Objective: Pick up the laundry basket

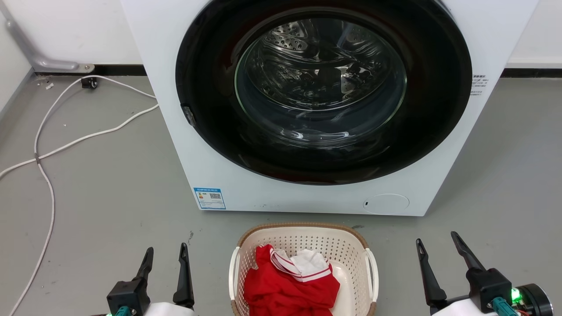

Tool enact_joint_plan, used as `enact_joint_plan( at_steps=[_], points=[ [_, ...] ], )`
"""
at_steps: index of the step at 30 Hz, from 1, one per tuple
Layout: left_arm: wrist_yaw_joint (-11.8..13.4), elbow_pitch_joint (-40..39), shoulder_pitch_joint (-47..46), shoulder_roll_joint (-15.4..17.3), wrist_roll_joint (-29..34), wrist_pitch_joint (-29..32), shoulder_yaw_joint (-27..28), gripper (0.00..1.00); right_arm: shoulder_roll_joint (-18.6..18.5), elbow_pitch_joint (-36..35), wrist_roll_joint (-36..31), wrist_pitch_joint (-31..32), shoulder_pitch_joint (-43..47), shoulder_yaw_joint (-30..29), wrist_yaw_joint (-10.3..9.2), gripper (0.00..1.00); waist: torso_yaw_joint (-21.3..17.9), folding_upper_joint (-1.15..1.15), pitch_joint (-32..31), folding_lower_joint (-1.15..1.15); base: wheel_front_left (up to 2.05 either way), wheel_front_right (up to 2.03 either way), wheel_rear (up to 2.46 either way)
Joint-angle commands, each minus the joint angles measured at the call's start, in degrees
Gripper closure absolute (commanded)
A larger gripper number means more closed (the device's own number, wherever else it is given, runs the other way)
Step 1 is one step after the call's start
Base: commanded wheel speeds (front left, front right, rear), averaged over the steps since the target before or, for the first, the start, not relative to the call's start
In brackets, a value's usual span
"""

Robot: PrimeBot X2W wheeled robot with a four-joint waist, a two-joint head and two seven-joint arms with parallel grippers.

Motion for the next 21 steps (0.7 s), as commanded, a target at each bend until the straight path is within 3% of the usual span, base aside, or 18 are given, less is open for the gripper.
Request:
enact_joint_plan(
  at_steps=[1,21],
  points=[
    [0.3,0.1,0.4,0.1,0.3,-0.2,0.1,0.0,-0.1,0.2,0.2,-0.1,0.1,0.0,-0.02,0.0,0.0,0.0,0.0,0.0,0.0,0.0,0.0],
    [0.4,0.7,0.2,0.1,-0.1,-0.2,0.2,0.0,-0.1,0.8,0.6,-0.1,-0.4,0.3,-0.03,0.0,-0.2,0.0,0.3,0.0,0.0,0.0,0.0]
  ],
)
